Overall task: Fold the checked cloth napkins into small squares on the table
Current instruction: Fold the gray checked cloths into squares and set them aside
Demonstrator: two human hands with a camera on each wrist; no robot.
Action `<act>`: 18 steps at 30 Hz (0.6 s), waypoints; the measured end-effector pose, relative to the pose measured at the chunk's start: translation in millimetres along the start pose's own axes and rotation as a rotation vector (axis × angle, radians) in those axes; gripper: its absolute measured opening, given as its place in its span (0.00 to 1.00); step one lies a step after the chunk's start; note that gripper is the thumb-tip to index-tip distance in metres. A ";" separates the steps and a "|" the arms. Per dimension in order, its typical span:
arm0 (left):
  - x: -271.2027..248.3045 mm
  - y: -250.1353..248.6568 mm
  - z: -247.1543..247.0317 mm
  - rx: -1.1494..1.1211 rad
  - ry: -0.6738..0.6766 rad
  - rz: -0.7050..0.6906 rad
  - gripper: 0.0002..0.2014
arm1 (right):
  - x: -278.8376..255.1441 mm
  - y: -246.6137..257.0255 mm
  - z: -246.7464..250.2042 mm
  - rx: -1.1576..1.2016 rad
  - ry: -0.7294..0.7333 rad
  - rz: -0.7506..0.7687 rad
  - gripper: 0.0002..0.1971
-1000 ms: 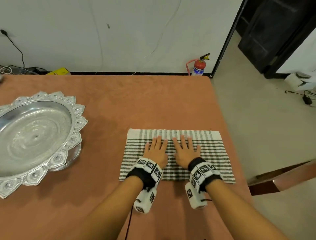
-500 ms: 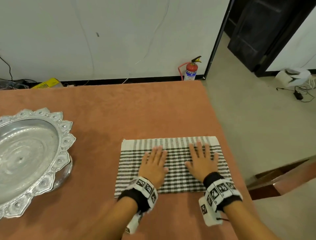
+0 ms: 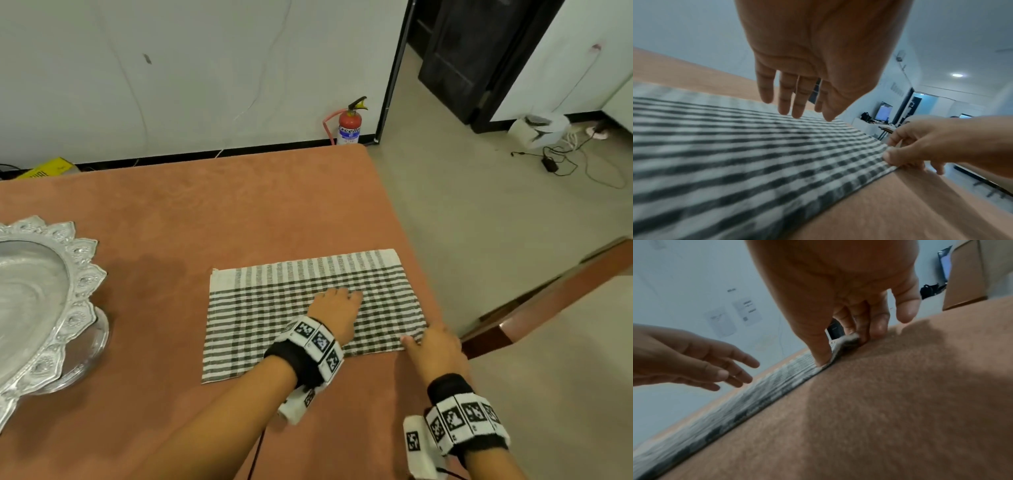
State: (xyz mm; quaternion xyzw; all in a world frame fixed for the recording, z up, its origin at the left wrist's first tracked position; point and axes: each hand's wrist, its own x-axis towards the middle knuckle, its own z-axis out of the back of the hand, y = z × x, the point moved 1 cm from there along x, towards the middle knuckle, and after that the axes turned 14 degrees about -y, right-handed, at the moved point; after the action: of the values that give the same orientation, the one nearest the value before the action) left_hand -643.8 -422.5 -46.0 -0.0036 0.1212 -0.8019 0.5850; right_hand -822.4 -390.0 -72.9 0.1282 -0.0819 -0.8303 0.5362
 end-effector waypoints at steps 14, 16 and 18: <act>77.2 -30.3 10.2 -0.116 0.020 -0.174 0.17 | -16.2 15.0 12.4 0.427 -0.078 0.250 0.20; 74.1 -15.3 22.5 -0.267 -0.055 -0.048 0.18 | -21.9 22.1 7.9 0.471 -0.117 0.365 0.22; 65.3 3.0 33.6 -0.388 -0.098 0.062 0.17 | -29.3 34.3 5.3 0.497 -0.153 0.470 0.20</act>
State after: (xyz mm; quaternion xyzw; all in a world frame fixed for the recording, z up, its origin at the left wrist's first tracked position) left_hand -656.6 -491.1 -22.8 -0.1515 0.2447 -0.7440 0.6030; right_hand -782.7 -377.5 -54.8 0.1699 -0.3489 -0.6460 0.6574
